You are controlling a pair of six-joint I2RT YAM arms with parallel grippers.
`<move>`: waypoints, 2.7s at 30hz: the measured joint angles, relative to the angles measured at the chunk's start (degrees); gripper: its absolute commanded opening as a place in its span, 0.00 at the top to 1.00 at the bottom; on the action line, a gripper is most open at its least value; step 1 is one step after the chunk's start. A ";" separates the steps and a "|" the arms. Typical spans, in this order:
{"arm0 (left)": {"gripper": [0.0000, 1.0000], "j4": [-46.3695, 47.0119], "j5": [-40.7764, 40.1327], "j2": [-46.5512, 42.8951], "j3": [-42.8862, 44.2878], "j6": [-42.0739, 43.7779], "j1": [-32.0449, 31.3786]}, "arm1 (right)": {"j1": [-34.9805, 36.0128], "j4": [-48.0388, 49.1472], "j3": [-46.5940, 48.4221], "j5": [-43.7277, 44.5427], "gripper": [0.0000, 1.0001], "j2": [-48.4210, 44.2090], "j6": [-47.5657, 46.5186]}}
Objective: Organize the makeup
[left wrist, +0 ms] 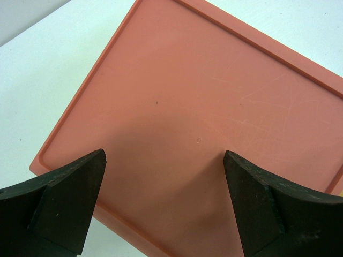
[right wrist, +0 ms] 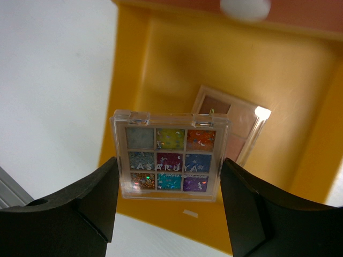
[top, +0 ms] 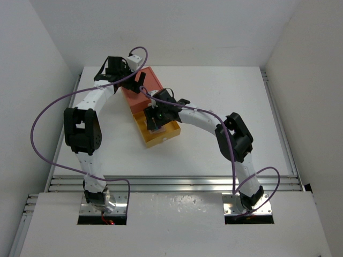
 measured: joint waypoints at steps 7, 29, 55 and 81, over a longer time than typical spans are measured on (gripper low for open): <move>0.03 0.52 0.63 0.00 -0.24 -1.01 0.59 | -1.07 -0.39 -1.05 0.26 0.61 4.70 2.78; 0.03 0.66 1.86 0.04 -0.37 -0.98 1.88 | -4.33 -4.46 5.62 -3.10 0.01 -3.58 -6.64; 0.03 0.31 0.52 0.04 -0.33 -0.33 1.64 | -30.82 -24.37 1.29 3.17 0.01 7.15 -36.92; 0.03 0.33 -0.96 -0.17 -0.33 1.01 1.33 | -23.76 -9.07 -7.52 0.04 0.94 -7.65 -13.35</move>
